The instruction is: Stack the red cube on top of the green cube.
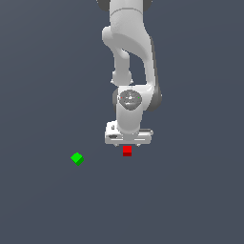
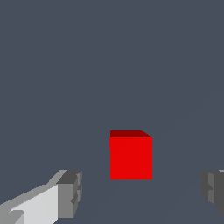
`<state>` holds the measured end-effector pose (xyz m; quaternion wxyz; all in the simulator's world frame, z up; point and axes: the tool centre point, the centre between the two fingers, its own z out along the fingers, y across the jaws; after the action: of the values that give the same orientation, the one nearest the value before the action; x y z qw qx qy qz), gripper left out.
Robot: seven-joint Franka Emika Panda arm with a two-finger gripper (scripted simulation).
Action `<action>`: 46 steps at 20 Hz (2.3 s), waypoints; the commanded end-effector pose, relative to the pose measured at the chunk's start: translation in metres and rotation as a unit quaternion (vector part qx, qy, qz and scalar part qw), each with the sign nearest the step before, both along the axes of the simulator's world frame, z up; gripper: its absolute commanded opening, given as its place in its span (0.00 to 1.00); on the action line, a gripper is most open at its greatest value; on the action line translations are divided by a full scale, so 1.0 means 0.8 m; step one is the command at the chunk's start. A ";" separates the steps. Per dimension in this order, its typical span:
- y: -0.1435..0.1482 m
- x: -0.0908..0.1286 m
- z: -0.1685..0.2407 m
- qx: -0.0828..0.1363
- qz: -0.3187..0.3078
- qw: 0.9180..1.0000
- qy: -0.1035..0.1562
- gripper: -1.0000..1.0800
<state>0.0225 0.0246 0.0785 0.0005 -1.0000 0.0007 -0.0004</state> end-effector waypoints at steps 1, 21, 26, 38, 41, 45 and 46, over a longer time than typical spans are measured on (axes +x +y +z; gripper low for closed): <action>0.002 0.002 -0.007 0.000 0.000 1.000 0.000 0.96; 0.003 0.003 -0.073 0.000 0.000 1.000 0.001 0.96; 0.003 0.003 -0.073 0.000 0.000 1.000 0.001 0.00; 0.003 0.003 -0.064 0.000 0.001 1.000 0.001 0.00; 0.003 0.002 -0.049 0.000 0.001 1.000 0.001 0.00; 0.003 0.001 -0.016 0.000 0.001 1.000 0.001 0.00; 0.003 0.001 -0.007 0.000 0.001 1.000 0.001 0.00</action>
<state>0.0232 0.0270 0.0612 0.0001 -1.0000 0.0000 0.0011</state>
